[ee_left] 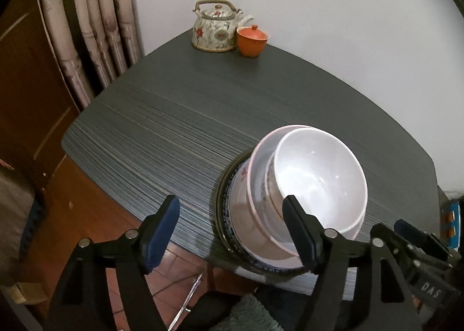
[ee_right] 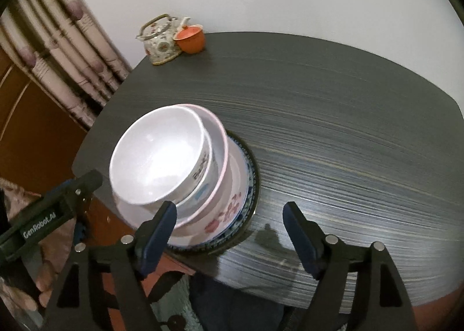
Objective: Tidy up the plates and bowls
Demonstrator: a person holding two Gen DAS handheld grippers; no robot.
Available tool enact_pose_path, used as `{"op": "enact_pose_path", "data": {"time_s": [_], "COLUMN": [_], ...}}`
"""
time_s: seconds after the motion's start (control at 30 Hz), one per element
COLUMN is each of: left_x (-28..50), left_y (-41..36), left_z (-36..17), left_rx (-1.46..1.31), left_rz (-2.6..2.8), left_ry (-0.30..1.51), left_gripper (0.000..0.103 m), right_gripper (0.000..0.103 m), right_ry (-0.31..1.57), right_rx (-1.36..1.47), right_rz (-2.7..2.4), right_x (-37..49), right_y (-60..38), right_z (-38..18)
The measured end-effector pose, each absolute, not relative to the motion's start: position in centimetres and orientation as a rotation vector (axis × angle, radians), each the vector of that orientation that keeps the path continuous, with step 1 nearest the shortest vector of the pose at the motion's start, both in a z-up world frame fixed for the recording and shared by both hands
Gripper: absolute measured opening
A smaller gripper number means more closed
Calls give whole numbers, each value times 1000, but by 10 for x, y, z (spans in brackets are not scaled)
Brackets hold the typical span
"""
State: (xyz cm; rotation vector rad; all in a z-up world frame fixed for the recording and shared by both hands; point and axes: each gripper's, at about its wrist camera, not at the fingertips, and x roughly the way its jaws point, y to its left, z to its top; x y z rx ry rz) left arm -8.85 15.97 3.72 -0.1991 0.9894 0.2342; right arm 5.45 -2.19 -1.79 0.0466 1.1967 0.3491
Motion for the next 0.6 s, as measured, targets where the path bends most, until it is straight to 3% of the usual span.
{"op": "enact_pose_path", "data": {"time_s": [0.6], "left_x": [-101], "left_y": [128], "left_z": [46], "left_rx": [-146], "left_rz": [241], "left_ry": [951], "left_gripper": [83], "right_gripper": [82], "right_ry": [1192], "right_rx": [4], "right_rz": [477], "right_x": [11], "right_y": [-8], "right_z": [-16]}}
